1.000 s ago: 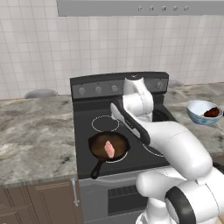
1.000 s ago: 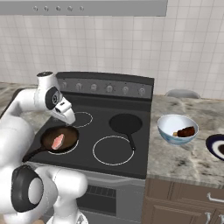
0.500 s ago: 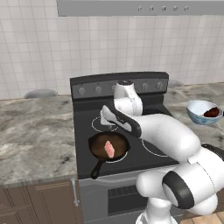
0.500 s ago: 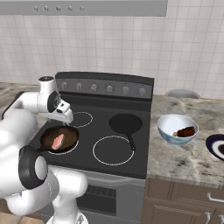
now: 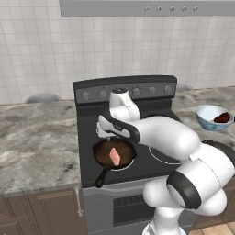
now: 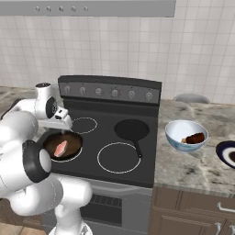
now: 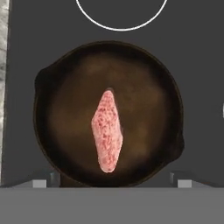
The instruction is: Place one of the steaks on the plate and the other in the bowl. Then place the bowl in the fridge.
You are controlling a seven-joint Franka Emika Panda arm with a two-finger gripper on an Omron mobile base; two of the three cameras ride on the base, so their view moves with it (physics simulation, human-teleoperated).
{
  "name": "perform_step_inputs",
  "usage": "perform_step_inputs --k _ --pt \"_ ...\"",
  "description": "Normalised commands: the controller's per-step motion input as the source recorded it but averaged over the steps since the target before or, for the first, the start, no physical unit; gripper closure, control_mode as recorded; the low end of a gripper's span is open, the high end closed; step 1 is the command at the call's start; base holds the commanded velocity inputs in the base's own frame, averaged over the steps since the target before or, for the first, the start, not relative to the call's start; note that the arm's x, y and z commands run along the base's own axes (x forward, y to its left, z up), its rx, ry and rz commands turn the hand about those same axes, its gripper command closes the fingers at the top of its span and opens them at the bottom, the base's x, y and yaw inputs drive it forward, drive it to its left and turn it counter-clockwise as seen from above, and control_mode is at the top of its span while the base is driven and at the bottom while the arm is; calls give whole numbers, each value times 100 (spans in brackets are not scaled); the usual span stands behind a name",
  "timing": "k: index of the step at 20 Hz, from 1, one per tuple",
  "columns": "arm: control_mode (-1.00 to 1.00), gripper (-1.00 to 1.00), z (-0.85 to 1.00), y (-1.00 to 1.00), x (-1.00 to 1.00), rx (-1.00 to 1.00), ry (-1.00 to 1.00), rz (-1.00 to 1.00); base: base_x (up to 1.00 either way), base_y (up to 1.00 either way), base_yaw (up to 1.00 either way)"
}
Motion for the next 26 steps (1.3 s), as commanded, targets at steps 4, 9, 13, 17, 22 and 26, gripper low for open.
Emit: perform_step_inputs --k 4,9,13,17,22,26 --pt "-100 -100 -43 0 0 -7 0 0 0 0 0" --pt "-100 -100 -51 0 0 -4 2 0 0 0 0" --pt "-100 -100 -61 0 9 0 4 2 0 0 0" --pt "-100 -100 -45 3 16 0 1 4 0 0 0" --pt "-100 -100 -32 1 15 0 0 3 0 0 0" --pt "-100 -100 -28 0 14 0 0 2 0 0 0"
